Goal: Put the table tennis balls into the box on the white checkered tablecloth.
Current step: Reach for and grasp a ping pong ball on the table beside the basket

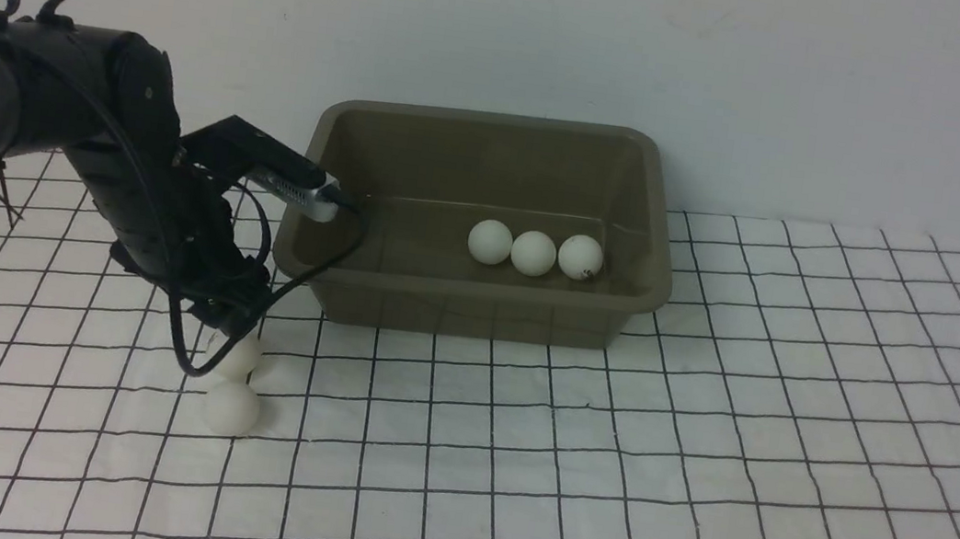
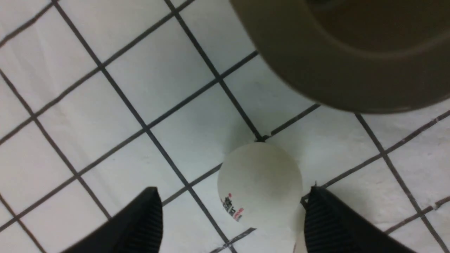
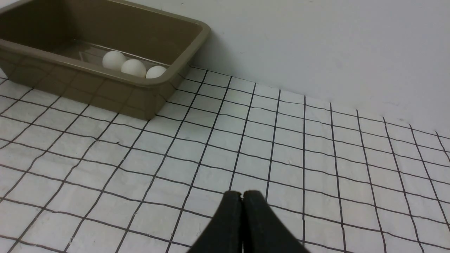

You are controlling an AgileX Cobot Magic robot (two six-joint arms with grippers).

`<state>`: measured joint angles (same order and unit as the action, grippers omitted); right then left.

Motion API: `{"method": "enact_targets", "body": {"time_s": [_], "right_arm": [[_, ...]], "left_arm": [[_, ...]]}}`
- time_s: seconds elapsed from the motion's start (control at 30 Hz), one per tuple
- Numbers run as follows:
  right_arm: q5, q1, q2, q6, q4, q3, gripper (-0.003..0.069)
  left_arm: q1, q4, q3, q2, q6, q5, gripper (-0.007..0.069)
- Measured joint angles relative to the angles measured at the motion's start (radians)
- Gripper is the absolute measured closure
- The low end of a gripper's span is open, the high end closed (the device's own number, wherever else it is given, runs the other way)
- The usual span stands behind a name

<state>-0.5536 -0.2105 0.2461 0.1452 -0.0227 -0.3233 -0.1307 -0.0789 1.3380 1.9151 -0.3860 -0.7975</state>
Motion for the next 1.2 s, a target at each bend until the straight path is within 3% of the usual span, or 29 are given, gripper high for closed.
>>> {"method": "enact_targets", "body": {"time_s": [1.2], "right_arm": [[0.0,0.0,0.0,0.0,0.0,0.0,0.0676]], "left_arm": [[0.0,-0.071,0.001,0.078,-0.003,0.021,0.0143]]}}
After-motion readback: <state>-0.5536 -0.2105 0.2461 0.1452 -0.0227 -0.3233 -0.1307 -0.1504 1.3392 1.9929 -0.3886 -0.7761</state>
